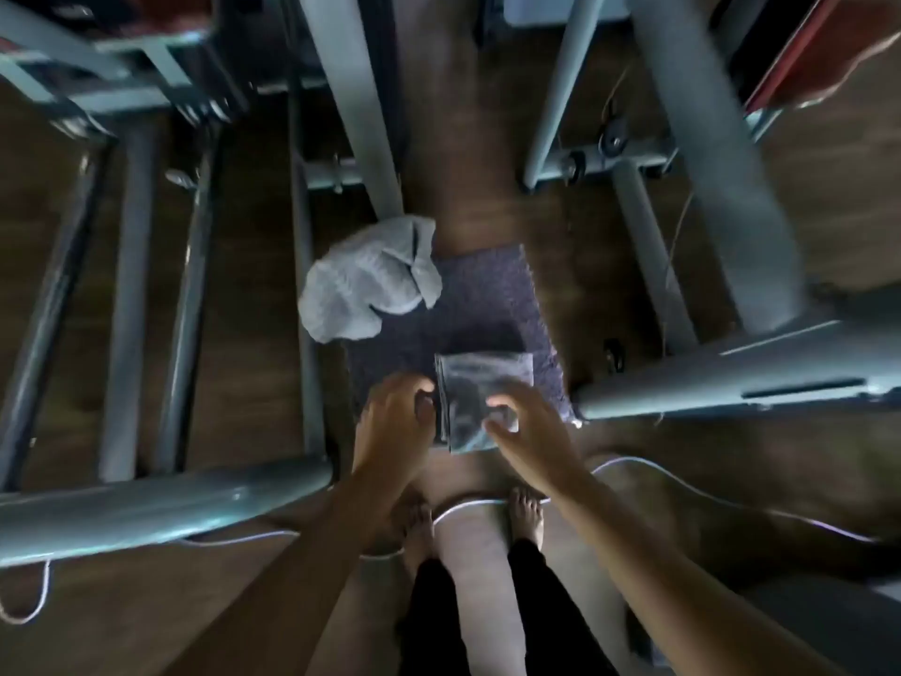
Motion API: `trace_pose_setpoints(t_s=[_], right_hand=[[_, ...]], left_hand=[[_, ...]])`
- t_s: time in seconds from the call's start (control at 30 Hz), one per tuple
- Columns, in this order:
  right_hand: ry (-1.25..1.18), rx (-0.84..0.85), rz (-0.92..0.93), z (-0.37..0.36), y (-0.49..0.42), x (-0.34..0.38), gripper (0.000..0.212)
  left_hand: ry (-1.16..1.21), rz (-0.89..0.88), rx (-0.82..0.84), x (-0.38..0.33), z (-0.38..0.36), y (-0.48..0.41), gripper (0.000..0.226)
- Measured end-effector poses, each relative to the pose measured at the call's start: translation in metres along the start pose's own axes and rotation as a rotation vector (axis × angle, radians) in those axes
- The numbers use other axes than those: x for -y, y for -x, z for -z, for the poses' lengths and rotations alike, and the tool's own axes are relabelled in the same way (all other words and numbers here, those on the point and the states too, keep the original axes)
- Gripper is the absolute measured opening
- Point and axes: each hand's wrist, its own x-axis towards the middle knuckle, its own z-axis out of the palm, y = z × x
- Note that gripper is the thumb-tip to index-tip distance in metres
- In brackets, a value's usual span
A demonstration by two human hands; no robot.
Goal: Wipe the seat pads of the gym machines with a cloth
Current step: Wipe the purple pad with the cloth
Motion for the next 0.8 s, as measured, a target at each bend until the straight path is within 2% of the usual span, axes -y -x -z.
trace_pose_setpoints(t_s=[0.1, 0.27, 0.47, 0.8], right_hand=[[0.248, -0.045, 0.047, -0.034, -0.023, -0.022, 0.059], [0.361, -0.214, 0.020, -0.071, -0.055, -0.033, 0.081], [0.427, -0.342, -0.007, -0.102, -0.060, -0.029, 0.084], [0.525, -0.324, 0.065, -0.103, -0.056, -0.035, 0.088]], left_hand=[[-0.115, -0.069, -0.062, 0.040, -0.033, -0.021, 0.037], [-0.282, -0.163, -0.107, 0.088, -0.067, -0.043, 0.047], [-0.356, -0.217, -0.157, 0.110, -0.087, -0.043, 0.051], [-0.469, -0.169, -0.206, 0.106, -0.094, -0.041, 0.051]])
